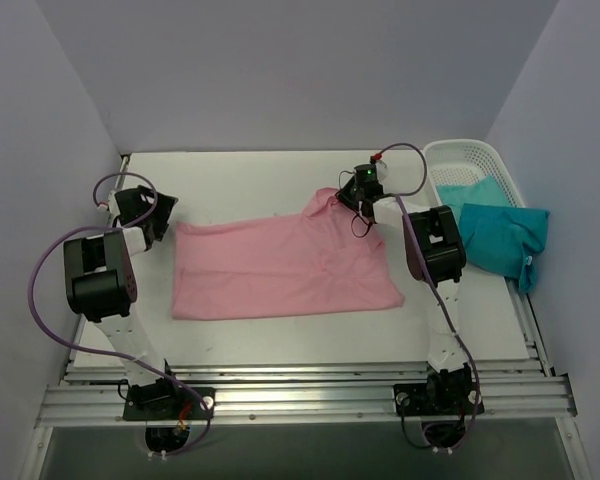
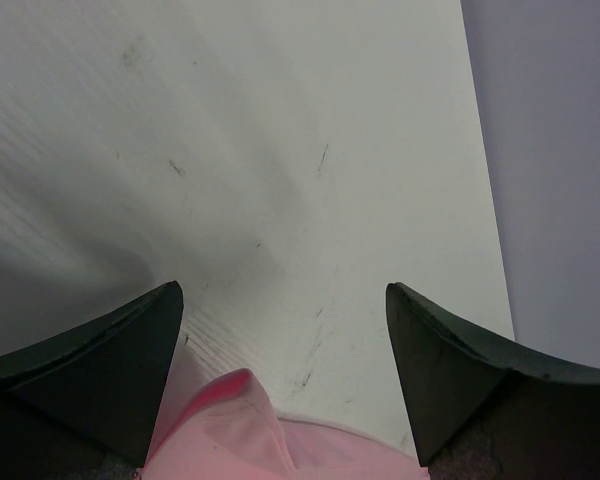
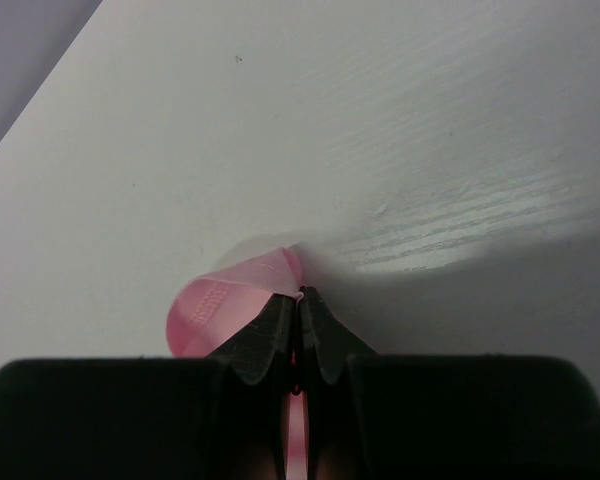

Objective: Fold and stack the t-shirts
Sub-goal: Grap the side of the flattened tshirt furthest away from the robot with both arms

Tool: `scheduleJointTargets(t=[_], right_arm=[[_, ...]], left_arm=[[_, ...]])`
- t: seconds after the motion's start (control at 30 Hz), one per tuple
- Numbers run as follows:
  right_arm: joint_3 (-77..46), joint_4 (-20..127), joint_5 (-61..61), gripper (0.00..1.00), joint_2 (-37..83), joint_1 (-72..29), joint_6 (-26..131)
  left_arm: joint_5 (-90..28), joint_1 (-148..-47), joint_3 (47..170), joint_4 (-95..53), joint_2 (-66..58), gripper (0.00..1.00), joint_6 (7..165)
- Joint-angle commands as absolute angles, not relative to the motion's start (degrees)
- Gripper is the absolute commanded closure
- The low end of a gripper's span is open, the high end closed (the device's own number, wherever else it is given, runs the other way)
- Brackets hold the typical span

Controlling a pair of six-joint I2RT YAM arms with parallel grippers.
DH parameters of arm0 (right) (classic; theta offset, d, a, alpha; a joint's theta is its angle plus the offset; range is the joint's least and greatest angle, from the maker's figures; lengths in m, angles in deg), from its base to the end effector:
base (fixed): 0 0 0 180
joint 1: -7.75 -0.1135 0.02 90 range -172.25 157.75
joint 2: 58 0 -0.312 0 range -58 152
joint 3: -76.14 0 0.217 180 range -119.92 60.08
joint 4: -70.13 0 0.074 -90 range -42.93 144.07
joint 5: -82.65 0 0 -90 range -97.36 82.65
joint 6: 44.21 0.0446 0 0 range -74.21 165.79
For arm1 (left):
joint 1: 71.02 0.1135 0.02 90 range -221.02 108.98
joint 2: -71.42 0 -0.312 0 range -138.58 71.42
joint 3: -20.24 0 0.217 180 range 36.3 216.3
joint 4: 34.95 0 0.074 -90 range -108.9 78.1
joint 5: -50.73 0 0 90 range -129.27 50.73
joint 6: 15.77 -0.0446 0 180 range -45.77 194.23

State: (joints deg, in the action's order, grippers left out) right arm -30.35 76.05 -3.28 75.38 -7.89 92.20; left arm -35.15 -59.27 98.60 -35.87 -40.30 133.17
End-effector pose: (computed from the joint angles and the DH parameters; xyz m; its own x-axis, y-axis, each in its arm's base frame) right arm 0.5177 0.1482 0.1997 -0.4786 0.6163 -0.6254 0.0202 0.7199 0.6938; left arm 0.4086 0.0817 0.2205 -0.1478 -0.9034 -0.4024 -0.5240 0.4166 -0.7428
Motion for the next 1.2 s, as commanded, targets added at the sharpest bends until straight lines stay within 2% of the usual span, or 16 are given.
scheduleJointTargets(t=[0.0, 0.33, 0.47, 0.73, 1.17], right_arm=[[-28.3, 72.4, -3.5, 1.0, 73.7, -7.3, 91.3], [-26.8, 73.6, -3.0, 1.0, 74.1, -7.5, 91.9], [-26.1, 73.9, -3.0, 1.0, 73.7, -7.4, 92.0], [-25.7, 73.9, -3.0, 1.0, 73.2, -7.3, 91.9], [-25.1, 74.7, -3.0, 1.0, 74.3, -6.7, 92.0]], left_arm=[[-32.7, -59.2, 99.5, -34.6, -37.7, 0.09, 132.9], [-33.0, -59.8, 93.7, -30.3, -27.0, 0.09, 131.6], [-36.8, -61.6, 93.3, -28.7, -21.7, 0.08, 130.3], [-33.0, -63.0, 95.5, -30.3, -27.7, 0.09, 132.1], [-35.6, -66.2, 96.3, -28.7, -30.0, 0.09, 133.5]])
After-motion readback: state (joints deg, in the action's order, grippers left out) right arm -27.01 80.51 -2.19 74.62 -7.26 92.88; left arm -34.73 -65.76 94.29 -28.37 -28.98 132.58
